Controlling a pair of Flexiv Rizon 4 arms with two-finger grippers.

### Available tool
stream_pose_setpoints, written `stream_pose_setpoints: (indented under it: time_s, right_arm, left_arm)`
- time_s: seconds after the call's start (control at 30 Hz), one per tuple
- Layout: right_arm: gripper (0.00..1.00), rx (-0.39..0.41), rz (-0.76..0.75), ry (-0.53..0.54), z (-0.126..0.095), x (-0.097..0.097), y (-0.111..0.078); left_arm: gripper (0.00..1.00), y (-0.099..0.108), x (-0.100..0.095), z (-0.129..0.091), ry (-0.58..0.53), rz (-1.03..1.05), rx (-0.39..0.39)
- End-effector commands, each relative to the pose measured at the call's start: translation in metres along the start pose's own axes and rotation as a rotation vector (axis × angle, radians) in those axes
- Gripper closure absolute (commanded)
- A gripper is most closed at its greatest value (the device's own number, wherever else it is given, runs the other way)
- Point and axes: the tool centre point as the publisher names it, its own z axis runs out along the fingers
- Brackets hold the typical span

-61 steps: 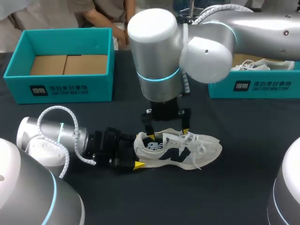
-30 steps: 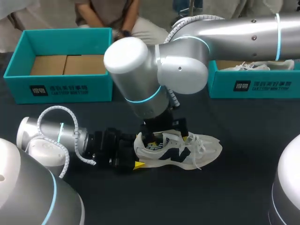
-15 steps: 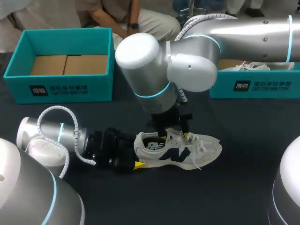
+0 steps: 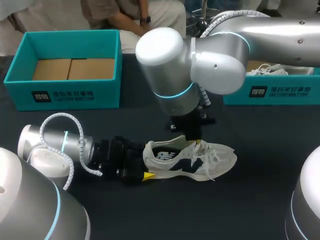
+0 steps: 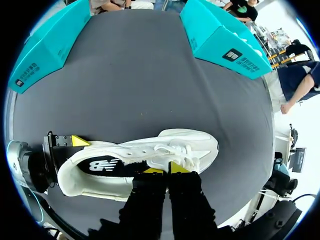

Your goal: Take the shoe out of the shoebox, open the shoe tongue, remove and reinsert the insole, then place the shoe into the shoebox

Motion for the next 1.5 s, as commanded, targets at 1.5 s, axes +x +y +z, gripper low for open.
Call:
stream_pose_setpoints:
  time_s: [1.5]
  right_arm:
    - [1.00, 0.028, 0.044, 0.088, -0.011, -0.036, -0.003]
  left_arm:
    - [1.00, 0.004, 0.001, 0.004, -0.001, 0.000, -0.003]
